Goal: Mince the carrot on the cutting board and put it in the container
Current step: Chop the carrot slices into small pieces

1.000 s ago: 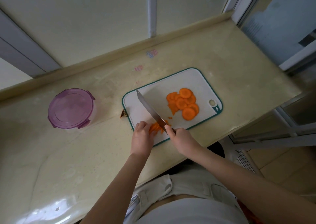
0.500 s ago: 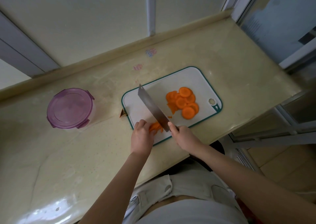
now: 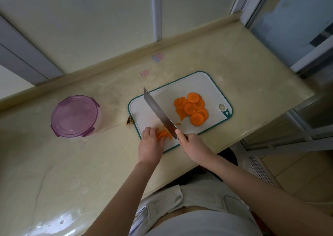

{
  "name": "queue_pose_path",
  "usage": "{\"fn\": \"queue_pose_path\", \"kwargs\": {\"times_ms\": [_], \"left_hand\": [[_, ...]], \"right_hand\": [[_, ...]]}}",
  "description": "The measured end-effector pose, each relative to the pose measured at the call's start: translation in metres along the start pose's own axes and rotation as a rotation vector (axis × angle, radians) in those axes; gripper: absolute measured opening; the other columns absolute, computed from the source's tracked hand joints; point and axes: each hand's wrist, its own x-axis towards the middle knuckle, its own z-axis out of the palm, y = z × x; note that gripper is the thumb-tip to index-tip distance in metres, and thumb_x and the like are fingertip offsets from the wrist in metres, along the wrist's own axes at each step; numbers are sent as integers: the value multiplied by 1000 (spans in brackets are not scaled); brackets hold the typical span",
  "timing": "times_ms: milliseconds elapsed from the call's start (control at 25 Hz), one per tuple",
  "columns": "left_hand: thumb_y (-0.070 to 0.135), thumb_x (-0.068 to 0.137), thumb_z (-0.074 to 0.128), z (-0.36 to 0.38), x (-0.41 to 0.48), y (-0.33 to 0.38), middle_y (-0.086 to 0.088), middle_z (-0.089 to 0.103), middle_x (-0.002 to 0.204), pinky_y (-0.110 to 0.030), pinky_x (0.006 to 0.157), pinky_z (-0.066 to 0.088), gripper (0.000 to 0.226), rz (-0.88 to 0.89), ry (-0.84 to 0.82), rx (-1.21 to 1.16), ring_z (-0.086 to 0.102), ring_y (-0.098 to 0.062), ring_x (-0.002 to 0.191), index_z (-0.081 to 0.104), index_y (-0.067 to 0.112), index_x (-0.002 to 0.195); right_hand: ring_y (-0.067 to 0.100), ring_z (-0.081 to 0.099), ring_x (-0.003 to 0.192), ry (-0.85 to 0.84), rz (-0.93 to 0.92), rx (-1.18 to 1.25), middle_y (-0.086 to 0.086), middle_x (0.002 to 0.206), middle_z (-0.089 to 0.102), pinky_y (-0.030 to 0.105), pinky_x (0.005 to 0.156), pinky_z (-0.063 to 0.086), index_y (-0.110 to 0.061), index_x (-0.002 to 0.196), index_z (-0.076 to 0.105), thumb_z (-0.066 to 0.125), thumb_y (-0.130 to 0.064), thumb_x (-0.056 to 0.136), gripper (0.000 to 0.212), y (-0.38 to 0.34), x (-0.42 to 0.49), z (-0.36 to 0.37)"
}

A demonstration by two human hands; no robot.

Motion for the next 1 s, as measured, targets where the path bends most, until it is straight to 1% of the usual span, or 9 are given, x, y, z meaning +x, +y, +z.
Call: {"fn": "queue_pose_path", "kwargs": {"times_ms": [80,240,360,440,520,600,720,880,1000], "left_hand": [[27,92,56,0,0,-2,-4,52,108,-25,83,45,29,4,10,-35,50,-17,99,57,8,115],[15,89,61,3,6,-7,-4,56,99,-26,76,48,19,6,26,-73,54,-20,92,66,8,106],[13,86,65,5,6,-9,-5,58,89,-22,66,44,18,40,54,-59,55,-20,81,70,10,103],[6,83,67,6,5,-9,-7,60,85,-21,63,42,18,64,77,-70,57,-22,78,72,8,101],[2,81,67,6,5,-9,-8,61,85,-23,64,43,20,60,86,-84,57,-24,79,72,6,100],[0,80,68,7,5,-9,-8,61,86,-26,64,46,20,61,87,-95,57,-23,79,72,6,99],[0,78,69,8,5,-10,-8,61,85,-25,63,45,20,76,84,-96,58,-24,79,72,5,97],[6,85,64,5,2,-9,-8,60,92,-23,69,43,20,73,74,-96,56,-23,84,69,5,104],[10,88,62,2,-1,-6,-8,60,98,-23,74,44,22,58,76,-109,55,-22,89,67,6,109]], "right_hand": [[13,38,44,-21,1,-27,-1,46,35,28,54,35,-13,53,33,33,-53,97,59,-1,-3,0],[14,40,47,-50,41,-111,1,50,38,28,51,32,-12,53,33,34,-50,98,59,-2,-5,3],[15,40,47,-45,105,-151,2,52,40,27,48,31,-12,54,34,34,-52,98,59,-4,0,7],[15,40,47,-39,121,-183,2,53,40,25,47,29,-12,55,35,34,-53,98,59,-4,2,7],[14,41,49,-52,106,-204,2,55,43,24,47,30,-13,58,38,33,-53,97,57,-2,3,9],[14,43,49,-50,73,-218,2,55,45,26,49,34,-14,59,40,32,-54,97,56,3,1,15],[14,42,46,-24,51,-208,1,52,43,26,48,33,-12,57,40,34,-51,98,57,6,2,19],[11,38,42,-55,48,-93,-1,47,38,27,49,31,-13,54,36,33,-48,99,57,9,9,3],[8,32,36,-92,59,0,-2,46,34,27,48,29,-9,59,38,33,-50,98,56,11,11,-3]]}}
